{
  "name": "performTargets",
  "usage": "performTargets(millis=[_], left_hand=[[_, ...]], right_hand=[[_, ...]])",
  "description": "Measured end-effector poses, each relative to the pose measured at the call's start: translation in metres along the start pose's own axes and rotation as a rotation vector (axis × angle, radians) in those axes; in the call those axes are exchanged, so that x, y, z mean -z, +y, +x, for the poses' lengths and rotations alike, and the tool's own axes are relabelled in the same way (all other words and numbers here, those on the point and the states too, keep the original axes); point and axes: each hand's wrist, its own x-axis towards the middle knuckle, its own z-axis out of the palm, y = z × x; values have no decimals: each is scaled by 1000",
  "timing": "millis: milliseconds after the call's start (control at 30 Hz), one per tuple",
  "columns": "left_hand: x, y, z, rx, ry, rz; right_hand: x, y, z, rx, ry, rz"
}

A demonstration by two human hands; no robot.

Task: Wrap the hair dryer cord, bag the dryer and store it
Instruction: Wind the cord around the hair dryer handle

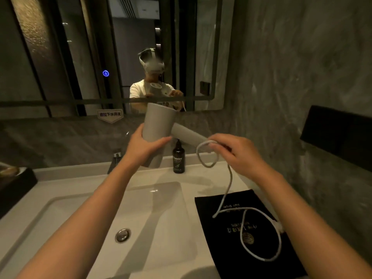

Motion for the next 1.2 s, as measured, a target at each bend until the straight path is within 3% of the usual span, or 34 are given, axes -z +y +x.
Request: performTargets(millis=[167, 467, 600, 800, 933, 1067, 1200], left_hand=[[19, -12, 1, 63, -325, 1], [0, -4, 7, 69, -502, -379], [-25, 5, 9, 72, -381, -529], [-55, 11, 20, 44, 5, -432], [-52, 8, 37, -97, 222, -79], [-37, -4, 40, -128, 171, 128], [-22, -6, 34, -161, -82, 202]], right_hand=[[15, 6, 35, -91, -118, 20], [-22, 5, 57, -185, 0, 495], [-57, 4, 52, -321, 173, 412], [-51, -9, 32, -329, -96, 359], [-28, -15, 14, -245, -238, 179], [10, -11, 21, -199, -188, 63], [41, -1, 45, -117, 5, 70]])
